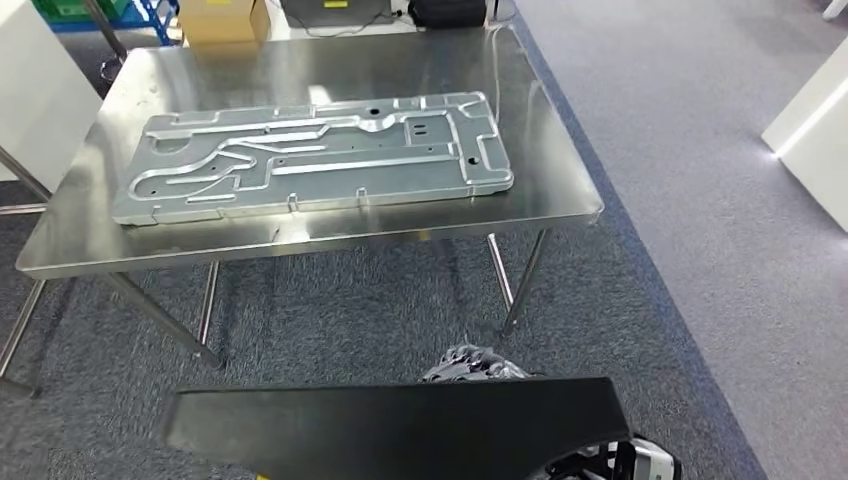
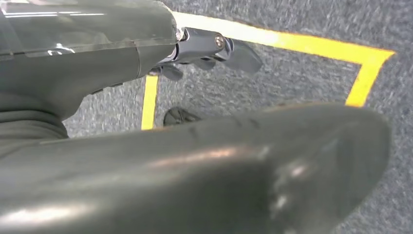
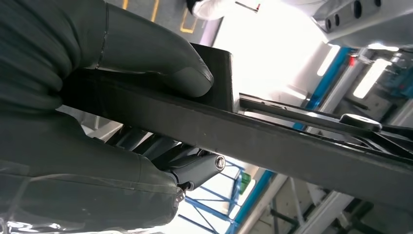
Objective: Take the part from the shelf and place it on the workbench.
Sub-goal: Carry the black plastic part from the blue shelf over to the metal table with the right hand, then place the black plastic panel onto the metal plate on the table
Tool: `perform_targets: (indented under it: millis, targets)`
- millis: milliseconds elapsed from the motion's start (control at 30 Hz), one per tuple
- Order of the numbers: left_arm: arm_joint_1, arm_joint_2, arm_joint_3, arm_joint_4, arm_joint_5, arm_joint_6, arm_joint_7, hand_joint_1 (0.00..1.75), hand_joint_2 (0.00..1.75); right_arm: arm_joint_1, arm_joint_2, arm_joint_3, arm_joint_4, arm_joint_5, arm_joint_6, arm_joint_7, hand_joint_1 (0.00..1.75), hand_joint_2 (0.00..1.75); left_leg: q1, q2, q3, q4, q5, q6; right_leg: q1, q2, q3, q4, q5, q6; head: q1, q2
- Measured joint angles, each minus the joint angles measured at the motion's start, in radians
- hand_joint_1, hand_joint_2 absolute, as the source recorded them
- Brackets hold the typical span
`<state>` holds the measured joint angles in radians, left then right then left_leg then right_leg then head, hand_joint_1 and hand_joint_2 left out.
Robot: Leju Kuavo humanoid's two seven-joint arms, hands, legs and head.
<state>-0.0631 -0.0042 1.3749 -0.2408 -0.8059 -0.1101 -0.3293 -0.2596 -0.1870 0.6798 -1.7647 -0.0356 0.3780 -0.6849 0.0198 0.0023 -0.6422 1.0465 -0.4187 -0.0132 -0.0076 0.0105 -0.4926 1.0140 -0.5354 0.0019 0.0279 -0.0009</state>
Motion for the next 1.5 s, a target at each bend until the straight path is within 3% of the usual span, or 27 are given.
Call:
perform_targets:
  millis: [100,133,167,267,300,333,367,433,500,600,667,700,800,833,867,933,1000,1067,1167,1233,1300,1333,1367,1433,1500]
  targets:
    - [0.0,0.0,0.0,0.0,0.0,0.001,0.0,0.0,0.0,-0.002,0.0,-0.002,-0.001,-0.003,0.001,0.0,1.75,1.75,-0.004,-0.003,0.017,-0.004,-0.01,0.024,-0.003,-0.002,0.001,0.025,-0.006,0.016,0.0,0.0]
    - [-0.001,0.0,0.0,0.0,0.0,0.002,0.0,0.0,0.0,-0.004,0.0,-0.003,-0.001,-0.004,0.001,-0.001,1.75,1.75,-0.004,-0.003,0.026,-0.007,-0.014,0.03,-0.005,-0.003,-0.014,0.056,-0.008,0.019,0.0,0.0]
    - [-0.002,0.0,0.0,0.0,0.001,0.002,0.0,0.0,0.0,-0.006,0.0,-0.003,-0.001,-0.004,0.002,0.0,1.75,1.75,-0.003,-0.004,0.035,-0.01,-0.019,0.036,-0.005,-0.004,-0.042,0.105,-0.019,0.022,0.001,0.0]
    - [-0.004,0.0,0.0,0.0,0.002,0.003,0.0,0.0,0.0,-0.009,0.001,-0.005,0.002,-0.006,0.004,-0.001,1.75,1.75,-0.007,-0.006,0.055,-0.012,-0.037,0.044,-0.005,-0.005,-0.17,0.276,-0.084,0.026,0.001,0.0]
    - [-0.004,0.0,0.0,0.0,0.002,0.004,0.0,0.0,0.0,-0.009,0.001,-0.006,0.003,-0.006,0.004,-0.001,1.75,1.75,-0.009,-0.007,0.064,-0.012,-0.045,0.045,-0.005,-0.005,-0.2,0.298,-0.091,0.025,0.001,0.0]
    - [-0.004,0.0,0.0,0.0,0.002,0.004,0.0,0.0,0.0,-0.009,0.002,-0.007,0.005,-0.006,0.005,-0.001,1.75,1.75,-0.011,-0.008,0.074,-0.012,-0.053,0.046,-0.003,-0.005,-0.215,0.289,-0.077,0.021,0.001,0.0]
    - [-0.004,0.0,0.0,0.0,0.002,0.004,0.0,0.0,0.0,-0.011,0.003,-0.008,0.007,-0.006,0.006,-0.001,1.75,1.75,-0.013,-0.01,0.087,-0.012,-0.063,0.046,-0.001,-0.005,-0.212,0.248,-0.042,0.015,0.001,0.0]
    - [-0.004,-0.002,0.0,0.0,0.002,0.002,-0.001,0.0,0.0,-0.016,0.005,-0.011,0.009,-0.007,0.01,-0.001,1.75,1.75,-0.016,-0.012,0.111,-0.014,-0.081,0.043,0.01,-0.006,-0.182,0.122,0.057,-0.003,0.0,0.0]
    - [-0.005,-0.004,0.0,0.0,0.002,0.0,-0.002,0.0,0.0,-0.022,0.006,-0.014,0.011,-0.007,0.017,0.0,1.75,1.75,-0.017,-0.014,0.123,-0.018,-0.094,0.034,0.021,-0.005,-0.162,0.04,0.107,-0.018,0.0,0.0]
    - [-0.007,-0.005,0.0,0.0,0.002,-0.001,-0.005,0.0,0.0,-0.025,0.008,-0.018,0.012,-0.008,0.021,0.0,1.75,1.75,-0.019,-0.014,0.14,-0.023,-0.1,0.016,0.02,-0.003,-0.143,0.015,0.111,-0.029,0.001,0.0]
    - [-0.009,-0.005,0.0,0.0,0.003,-0.002,-0.006,0.0,0.0,-0.028,0.01,-0.02,0.012,-0.008,0.023,-0.001,1.75,1.75,-0.019,-0.012,0.134,0.013,-0.111,0.006,0.015,-0.003,-0.118,0.001,0.105,-0.037,0.0,0.0]
    - [-0.01,-0.005,0.0,0.0,0.003,-0.003,-0.007,0.0,0.0,-0.029,0.012,-0.02,0.013,-0.008,0.025,-0.002,1.75,1.75,-0.017,-0.011,0.111,0.057,-0.127,0.003,0.013,-0.004,-0.107,-0.002,0.101,-0.041,-0.001,0.0]
    - [-0.009,-0.004,0.0,0.0,0.004,-0.004,-0.009,0.0,0.0,-0.031,0.015,-0.021,0.017,-0.008,0.033,-0.005,1.75,1.75,-0.012,-0.009,-0.001,0.219,-0.186,-0.008,0.013,-0.004,-0.086,-0.003,0.08,-0.045,-0.001,0.0]
    - [-0.007,-0.004,0.0,0.0,0.004,-0.004,-0.01,0.0,0.0,-0.031,0.015,-0.021,0.018,-0.008,0.036,-0.006,1.75,1.75,-0.01,-0.009,-0.022,0.23,-0.18,-0.01,0.012,-0.003,-0.076,-0.003,0.071,-0.044,-0.001,0.0]
    - [-0.006,-0.004,0.001,0.0,0.006,-0.004,-0.01,0.0,0.0,-0.03,0.015,-0.022,0.018,-0.008,0.037,-0.006,1.75,1.75,-0.009,-0.009,-0.026,0.204,-0.151,-0.011,0.012,-0.002,-0.065,-0.002,0.062,-0.042,-0.001,0.0]
    - [-0.005,-0.003,0.001,0.0,0.009,-0.004,-0.012,0.0,0.0,-0.031,0.016,-0.026,0.018,-0.008,0.036,-0.007,1.75,1.75,-0.006,-0.009,0.002,0.086,-0.057,-0.009,0.011,-0.001,-0.042,-0.001,0.043,-0.037,0.0,0.0]
    - [-0.005,-0.002,0.001,0.0,0.011,-0.004,-0.013,0.0,0.0,-0.033,0.016,-0.032,0.019,-0.008,0.036,-0.007,1.75,1.75,-0.011,-0.007,0.02,-0.001,-0.013,0.0,0.01,-0.001,-0.034,0.001,0.029,-0.027,-0.001,0.0]
    - [-0.004,-0.001,0.002,0.0,0.013,-0.004,-0.014,0.0,0.0,-0.034,0.016,-0.039,0.019,-0.007,0.035,-0.007,1.75,1.75,-0.017,-0.005,0.022,-0.019,-0.019,0.016,0.011,0.001,-0.032,0.006,0.024,-0.015,-0.002,0.0]
    - [-0.002,0.0,0.002,0.0,0.015,-0.004,-0.015,0.0,0.0,-0.038,0.016,-0.046,0.018,-0.007,0.035,-0.008,1.75,1.75,-0.011,-0.006,0.052,-0.03,-0.022,0.033,0.01,-0.001,-0.035,0.043,0.003,0.002,0.0,0.0]
    - [-0.005,0.0,0.002,0.0,0.015,-0.004,-0.016,0.0,0.0,-0.042,0.016,-0.05,0.017,-0.007,0.035,-0.008,1.75,1.75,-0.009,-0.006,0.07,-0.034,-0.032,0.041,0.006,-0.003,-0.092,0.147,-0.042,0.012,0.004,0.0]
    - [-0.006,0.0,0.002,0.0,0.015,-0.004,-0.016,0.0,0.0,-0.041,0.016,-0.052,0.017,-0.008,0.035,-0.008,1.75,1.75,-0.01,-0.006,0.083,-0.033,-0.044,0.043,0.002,-0.004,-0.177,0.264,-0.078,0.017,0.005,0.0]
    - [-0.005,0.0,0.002,0.0,0.016,-0.004,-0.016,0.0,0.0,-0.04,0.016,-0.053,0.017,-0.008,0.035,-0.008,1.75,1.75,-0.01,-0.006,0.091,-0.033,-0.051,0.043,0.001,-0.005,-0.205,0.287,-0.071,0.017,0.005,0.0]
    - [-0.005,0.0,0.002,0.0,0.016,-0.004,-0.016,0.0,0.0,-0.039,0.016,-0.055,0.017,-0.007,0.033,-0.008,1.75,1.75,-0.01,-0.007,0.101,-0.033,-0.059,0.041,0.001,-0.005,-0.214,0.272,-0.043,0.016,0.005,0.0]
    - [-0.004,-0.001,0.002,0.0,0.018,-0.005,-0.018,0.0,0.0,-0.043,0.016,-0.063,0.017,-0.005,0.021,-0.008,1.75,1.75,-0.01,-0.008,0.124,-0.034,-0.077,0.036,0.002,-0.006,-0.188,0.153,0.058,0.008,0.005,0.0]
    - [-0.006,-0.002,0.003,0.0,0.02,-0.007,-0.024,0.0,0.0,-0.053,0.016,-0.083,0.02,0.002,-0.001,-0.007,1.75,1.75,-0.011,-0.008,0.137,-0.034,-0.09,0.027,0.009,-0.008,-0.163,0.051,0.114,-0.002,0.004,0.0]
